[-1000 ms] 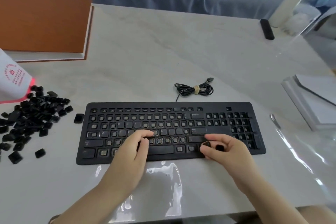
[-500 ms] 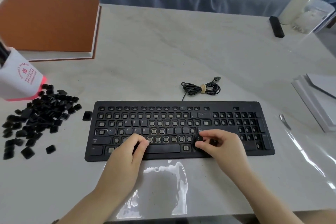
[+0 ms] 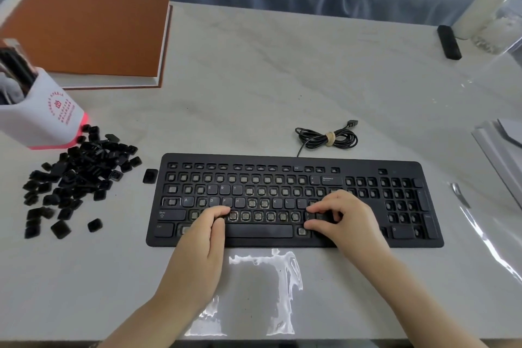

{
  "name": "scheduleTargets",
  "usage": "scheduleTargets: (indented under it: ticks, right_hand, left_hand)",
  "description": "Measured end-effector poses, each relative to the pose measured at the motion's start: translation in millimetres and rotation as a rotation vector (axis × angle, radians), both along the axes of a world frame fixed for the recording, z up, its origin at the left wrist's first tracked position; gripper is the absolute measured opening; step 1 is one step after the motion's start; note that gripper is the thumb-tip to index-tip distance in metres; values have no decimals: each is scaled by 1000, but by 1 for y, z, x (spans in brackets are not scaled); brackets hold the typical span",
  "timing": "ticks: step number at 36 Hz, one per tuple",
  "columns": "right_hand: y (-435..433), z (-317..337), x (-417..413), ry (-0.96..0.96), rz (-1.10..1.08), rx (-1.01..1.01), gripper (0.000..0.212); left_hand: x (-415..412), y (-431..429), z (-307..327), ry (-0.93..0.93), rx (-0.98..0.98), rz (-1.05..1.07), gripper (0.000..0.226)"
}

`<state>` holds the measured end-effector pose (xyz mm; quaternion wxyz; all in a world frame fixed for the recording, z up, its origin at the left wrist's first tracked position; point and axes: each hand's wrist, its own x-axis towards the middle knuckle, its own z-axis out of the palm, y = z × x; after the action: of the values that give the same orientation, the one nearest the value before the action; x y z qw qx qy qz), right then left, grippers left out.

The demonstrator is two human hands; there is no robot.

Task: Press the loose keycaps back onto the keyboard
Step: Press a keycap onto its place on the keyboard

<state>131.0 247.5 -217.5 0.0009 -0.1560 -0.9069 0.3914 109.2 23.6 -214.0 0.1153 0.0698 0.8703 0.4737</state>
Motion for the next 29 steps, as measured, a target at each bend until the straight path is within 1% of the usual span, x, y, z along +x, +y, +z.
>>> scheduleTargets:
  ticks: [2, 6, 8, 10, 12, 14, 16, 18, 21, 25, 27, 29]
  right_hand:
    - [1, -1, -2, -6, 2, -8, 20]
    - [0, -8, 0, 20, -2, 24, 19]
    - [-2, -14, 8, 114, 7, 122, 13]
    - [-4, -17, 18, 240, 63, 312, 7]
    - [-6, -18, 25, 333, 122, 468, 20]
    - [-5, -18, 27, 377, 151, 520, 30]
    - [-4, -20, 28, 389, 158, 545, 32]
    - [-4, -21, 29, 378, 168, 548, 36]
    - [-4, -24, 30, 364, 175, 540, 43]
    - [-3, -24, 31, 359, 169, 496, 33]
    - [-4, -22, 32, 295, 136, 418, 31]
    - [-9, -13, 29, 228, 44, 237, 24]
  left_hand:
    - [1, -1, -1, 5, 20, 4, 25]
    - [2, 0, 0, -26, 85, 23, 19]
    - [1, 1, 2, -48, 127, 30, 15]
    - [0, 2, 5, -82, 191, 40, 13]
    - [-2, 4, 10, -135, 284, 37, 10]
    - [-3, 6, 16, -189, 395, 30, 7]
    - [-5, 8, 21, -218, 487, 11, 17]
    - [-5, 9, 23, -216, 529, -24, 26]
    - [-6, 10, 25, -222, 568, -58, 27]
    - [-6, 8, 29, -253, 626, -97, 24]
    - [-6, 7, 28, -256, 635, -112, 23]
    - [-7, 6, 27, -238, 629, -122, 24]
